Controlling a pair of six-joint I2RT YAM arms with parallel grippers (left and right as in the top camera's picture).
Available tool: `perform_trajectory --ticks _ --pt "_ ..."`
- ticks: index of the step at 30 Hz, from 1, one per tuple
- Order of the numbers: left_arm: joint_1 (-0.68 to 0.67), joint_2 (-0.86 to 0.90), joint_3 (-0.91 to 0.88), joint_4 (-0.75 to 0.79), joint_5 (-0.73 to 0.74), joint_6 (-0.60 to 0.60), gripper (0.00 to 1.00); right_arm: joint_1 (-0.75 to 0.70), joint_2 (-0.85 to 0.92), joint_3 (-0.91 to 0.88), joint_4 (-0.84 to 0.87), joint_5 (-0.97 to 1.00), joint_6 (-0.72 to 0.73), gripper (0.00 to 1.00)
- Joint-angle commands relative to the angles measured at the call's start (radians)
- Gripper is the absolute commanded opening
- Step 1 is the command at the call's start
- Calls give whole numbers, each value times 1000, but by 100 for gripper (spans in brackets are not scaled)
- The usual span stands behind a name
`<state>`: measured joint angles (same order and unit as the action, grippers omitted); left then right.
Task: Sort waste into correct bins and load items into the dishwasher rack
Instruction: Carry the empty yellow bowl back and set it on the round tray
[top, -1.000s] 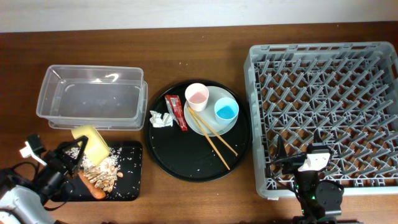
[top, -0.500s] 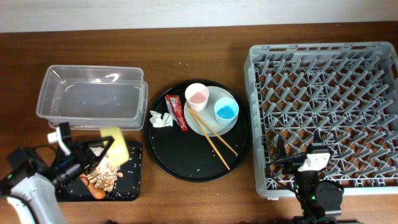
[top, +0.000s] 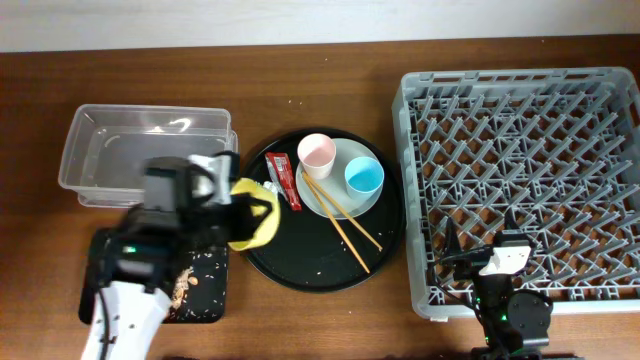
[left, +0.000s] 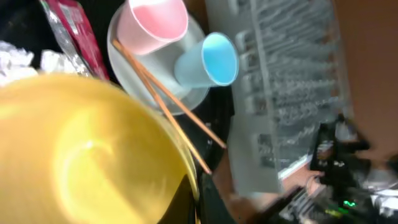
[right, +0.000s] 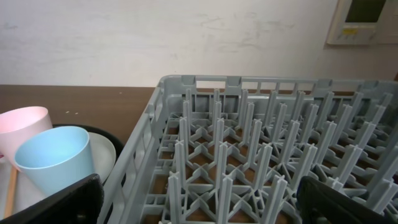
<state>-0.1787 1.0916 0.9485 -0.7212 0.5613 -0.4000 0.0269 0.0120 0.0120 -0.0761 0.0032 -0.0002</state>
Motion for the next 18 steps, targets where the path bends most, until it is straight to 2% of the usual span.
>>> perform_trajectory --ticks 1,4,6,10,18 --pt "-230 -8 18 41 -351 -140 0 6 -5 -6 -6 9 4 98" --pt "-376 23 18 56 -537 -156 0 6 -5 -6 -6 9 4 98" --pt "-459 73 18 63 -609 -165 0 6 -5 -6 -6 9 4 98" --pt "-526 190 18 100 -611 -176 0 6 -5 -6 -6 9 4 98" --pt "-532 397 18 130 -612 -176 0 6 -5 -6 -6 9 4 98"
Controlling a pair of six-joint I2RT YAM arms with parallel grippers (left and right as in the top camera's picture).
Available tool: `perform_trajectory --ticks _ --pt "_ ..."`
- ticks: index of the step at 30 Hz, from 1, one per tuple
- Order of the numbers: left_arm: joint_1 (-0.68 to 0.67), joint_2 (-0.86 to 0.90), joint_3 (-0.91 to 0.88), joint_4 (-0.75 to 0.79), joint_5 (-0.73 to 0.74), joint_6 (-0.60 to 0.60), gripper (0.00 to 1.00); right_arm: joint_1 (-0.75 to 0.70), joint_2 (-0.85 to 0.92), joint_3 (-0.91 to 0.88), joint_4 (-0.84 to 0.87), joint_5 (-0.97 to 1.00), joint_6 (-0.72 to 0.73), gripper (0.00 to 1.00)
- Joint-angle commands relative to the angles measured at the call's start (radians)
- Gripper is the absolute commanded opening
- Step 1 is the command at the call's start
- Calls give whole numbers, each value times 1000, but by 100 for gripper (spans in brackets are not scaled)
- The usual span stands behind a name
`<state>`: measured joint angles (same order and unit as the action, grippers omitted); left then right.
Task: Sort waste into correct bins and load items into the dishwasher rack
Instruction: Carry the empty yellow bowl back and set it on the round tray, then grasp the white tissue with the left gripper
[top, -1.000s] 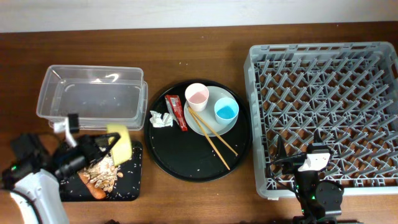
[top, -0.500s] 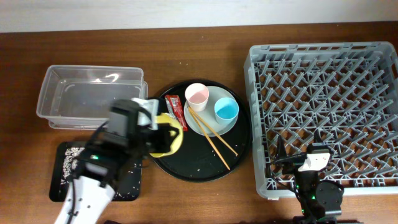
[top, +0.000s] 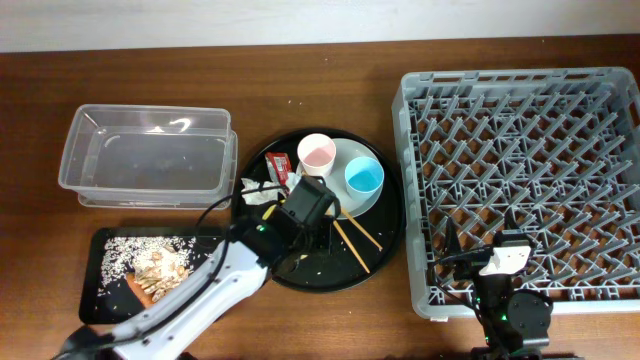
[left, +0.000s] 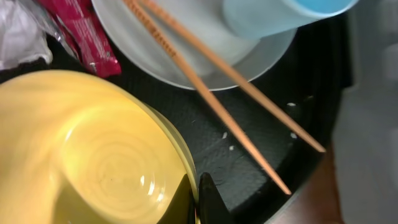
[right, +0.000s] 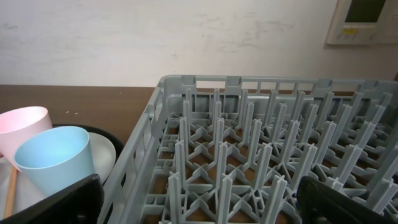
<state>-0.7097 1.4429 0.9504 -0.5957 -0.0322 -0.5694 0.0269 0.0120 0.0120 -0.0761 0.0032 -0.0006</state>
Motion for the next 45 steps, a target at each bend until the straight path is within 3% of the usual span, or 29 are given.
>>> perform_trajectory --ticks 1,11,17,23,27,32,37,45 --pt "-2 59 16 5 -14 -6 0 6 -5 -6 -6 9 5 98" --pt "-4 102 15 -14 -9 -7 0 6 -5 -6 -6 9 5 98" --pt "-4 102 15 -23 -9 -6 46 6 -5 -6 -6 9 5 98" --pt "3 98 48 -26 -39 18 47 6 -5 -6 -6 9 5 98" --pt "76 88 203 -107 -103 25 47 6 -5 -6 -6 9 5 98" --pt "181 93 230 -90 -230 12 46 6 -5 -6 -6 9 5 98" --pt "279 145 229 -90 -226 -49 45 6 -5 -6 -6 9 5 98" --pt "283 307 229 -51 -231 -93 45 6 -5 -6 -6 9 5 98"
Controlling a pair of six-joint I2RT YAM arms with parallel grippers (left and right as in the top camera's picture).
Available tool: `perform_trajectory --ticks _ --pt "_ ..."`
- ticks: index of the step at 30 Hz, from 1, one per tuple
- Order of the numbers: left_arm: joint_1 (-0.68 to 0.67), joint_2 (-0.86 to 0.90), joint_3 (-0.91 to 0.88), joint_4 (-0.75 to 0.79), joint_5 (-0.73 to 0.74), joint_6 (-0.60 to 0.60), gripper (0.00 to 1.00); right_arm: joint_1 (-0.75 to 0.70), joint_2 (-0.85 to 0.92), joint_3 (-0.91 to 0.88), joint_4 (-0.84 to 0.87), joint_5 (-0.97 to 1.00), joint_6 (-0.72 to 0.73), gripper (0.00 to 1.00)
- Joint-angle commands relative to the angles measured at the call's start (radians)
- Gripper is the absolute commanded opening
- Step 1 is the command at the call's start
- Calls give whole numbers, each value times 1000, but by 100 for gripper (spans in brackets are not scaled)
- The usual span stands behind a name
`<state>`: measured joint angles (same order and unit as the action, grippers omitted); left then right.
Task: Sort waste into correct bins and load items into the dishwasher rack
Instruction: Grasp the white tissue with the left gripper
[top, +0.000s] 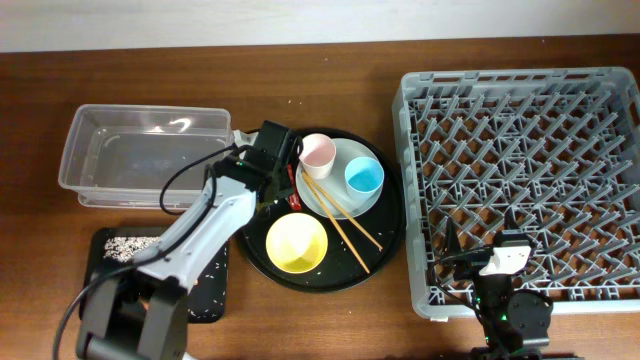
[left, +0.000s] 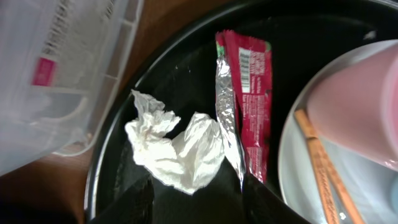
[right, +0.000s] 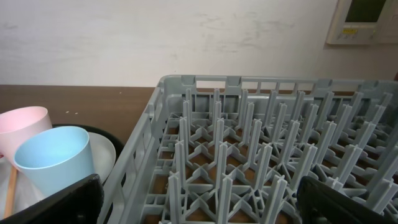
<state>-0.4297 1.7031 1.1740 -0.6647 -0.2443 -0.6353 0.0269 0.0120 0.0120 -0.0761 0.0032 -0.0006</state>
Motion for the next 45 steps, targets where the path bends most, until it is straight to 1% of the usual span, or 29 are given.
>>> perform_trajectory --ticks 1,5,9,12,15,18,21,25,29,30,31,35,39,40,41,42,44,45 --pt "8 68 5 28 -19 -30 45 6 -5 -6 -6 9 5 98" --pt "21 103 5 33 -14 -58 45 6 -5 -6 -6 9 5 98" --pt "26 131 5 27 -14 -58 45 6 -5 -6 -6 9 5 98" --pt "38 131 5 16 -6 -153 45 6 -5 -6 -6 9 5 98" --pt "38 131 5 -2 -7 -290 46 6 -5 -6 -6 9 5 98" --pt "38 131 5 -5 -6 -370 46 6 -5 -6 -6 9 5 98" --pt "38 131 3 -10 -5 -412 46 6 -5 -6 -6 9 5 98" --pt "37 131 -43 -2 -7 -498 46 6 -5 -6 -6 9 5 98" --pt "37 131 -105 66 -7 -497 45 6 -5 -6 -6 9 5 98" --pt "37 131 -111 74 -7 -496 43 6 -5 -6 -6 9 5 98" --pt "37 131 -111 75 -7 -496 38 6 -5 -6 -6 9 5 98" --pt "37 131 -111 74 -7 -473 24 6 -5 -6 -6 9 5 98" --pt "37 125 -105 74 -13 -465 16 6 -5 -6 -6 9 5 98" --pt "37 118 -102 74 -14 -444 16 6 -5 -6 -6 9 5 98" --pt "37 103 -95 74 -16 -397 15 6 -5 -6 -6 9 5 98" --pt "37 87 -90 73 -23 -370 13 6 -5 -6 -6 9 5 98" --pt "37 25 -89 64 -44 -353 8 6 -5 -6 -6 9 5 98" --pt "37 -4 -89 58 -45 -349 4 6 -5 -6 -6 9 5 98"
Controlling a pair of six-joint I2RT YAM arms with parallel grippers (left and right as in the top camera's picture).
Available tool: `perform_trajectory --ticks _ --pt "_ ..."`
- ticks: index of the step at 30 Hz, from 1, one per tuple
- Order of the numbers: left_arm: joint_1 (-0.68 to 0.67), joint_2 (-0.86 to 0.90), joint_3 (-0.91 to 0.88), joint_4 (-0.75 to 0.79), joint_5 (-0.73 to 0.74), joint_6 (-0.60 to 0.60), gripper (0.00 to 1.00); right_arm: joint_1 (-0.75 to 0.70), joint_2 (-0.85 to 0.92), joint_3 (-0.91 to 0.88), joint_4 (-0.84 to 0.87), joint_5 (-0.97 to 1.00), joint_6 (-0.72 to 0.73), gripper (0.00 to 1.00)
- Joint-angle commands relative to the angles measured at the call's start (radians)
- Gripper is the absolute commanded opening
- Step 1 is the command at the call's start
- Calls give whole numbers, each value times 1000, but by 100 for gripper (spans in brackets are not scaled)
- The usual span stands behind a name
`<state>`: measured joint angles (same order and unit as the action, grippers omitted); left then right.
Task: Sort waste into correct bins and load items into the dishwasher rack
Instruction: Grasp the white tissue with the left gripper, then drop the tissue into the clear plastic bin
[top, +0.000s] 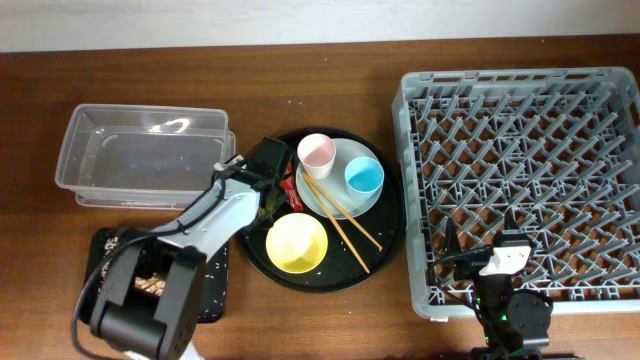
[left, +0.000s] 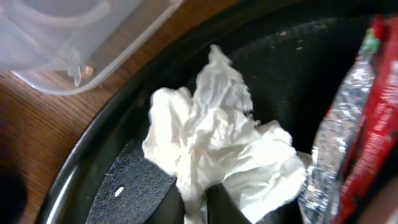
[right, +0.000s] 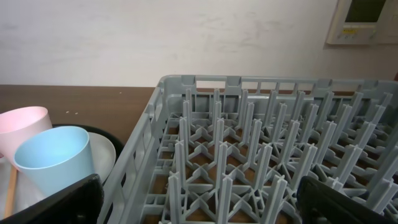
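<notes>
A crumpled white tissue lies on the left part of the round black tray. My left gripper is shut on its lower edge, and in the overhead view the gripper hides it. A red foil wrapper lies just beside the tissue. The tray also holds a yellow bowl, a pink cup, a blue cup, a pale plate and chopsticks. My right gripper stands open over the near left corner of the grey dishwasher rack.
A clear plastic bin stands left of the tray, its corner close to the tissue. A black rectangular tray with food scraps sits at the front left, partly under my left arm.
My left gripper was open just above the tissue and wrapper. It now sits lower and is shut on the tissue. The right arm has not moved.
My left gripper held the yellow bowl tilted by the black scrap tray. Then it held the bowl low over the round tray. Then the bowl stood free on the tray and the gripper was open over the tissue, which it now grips.
</notes>
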<state>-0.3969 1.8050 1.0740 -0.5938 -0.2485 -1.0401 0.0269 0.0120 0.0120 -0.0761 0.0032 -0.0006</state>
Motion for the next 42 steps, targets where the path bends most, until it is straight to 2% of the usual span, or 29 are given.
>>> perform_trajectory --ticks 1,7,11,15,21,26,27,28,29,31,32,33,34,37,40,42 --pt "5 -134 11 -13 -40 82 1 6 -5 -6 -6 9 5 98" --pt "6 -326 11 -69 -43 170 1 6 -5 -6 -6 9 5 98" --pt "15 -467 12 -66 -134 205 1 6 -5 -6 -6 9 5 98" --pt "97 -570 11 -68 -248 205 1 6 -5 -6 -6 9 5 98" --pt "282 -509 11 -65 -209 205 5 6 -5 -6 -6 9 5 98" --pt "357 -406 11 -42 -147 205 11 6 -5 -6 -6 9 5 98" --pt "365 -373 11 -26 -148 205 18 6 -5 -6 -6 9 5 98" --pt "370 -339 11 -7 -148 205 39 6 -5 -6 -6 9 5 98" --pt "372 -326 11 2 -148 206 49 6 -5 -6 -6 9 5 98" --pt "372 -318 11 32 -147 254 65 6 -5 -6 -6 9 5 98" --pt "372 -326 14 58 -137 316 68 6 -5 -6 -6 9 5 98" --pt "372 -335 21 69 -119 364 68 6 -5 -6 -6 9 5 98" --pt "371 -347 29 77 -87 425 61 6 -5 -6 -6 9 5 98" --pt "351 -408 66 89 142 642 55 6 -5 -6 -6 9 5 98" --pt "308 -449 73 76 368 671 55 6 -5 -6 -6 9 5 98" --pt "255 -450 73 36 390 667 56 6 -5 -6 -6 9 5 98"
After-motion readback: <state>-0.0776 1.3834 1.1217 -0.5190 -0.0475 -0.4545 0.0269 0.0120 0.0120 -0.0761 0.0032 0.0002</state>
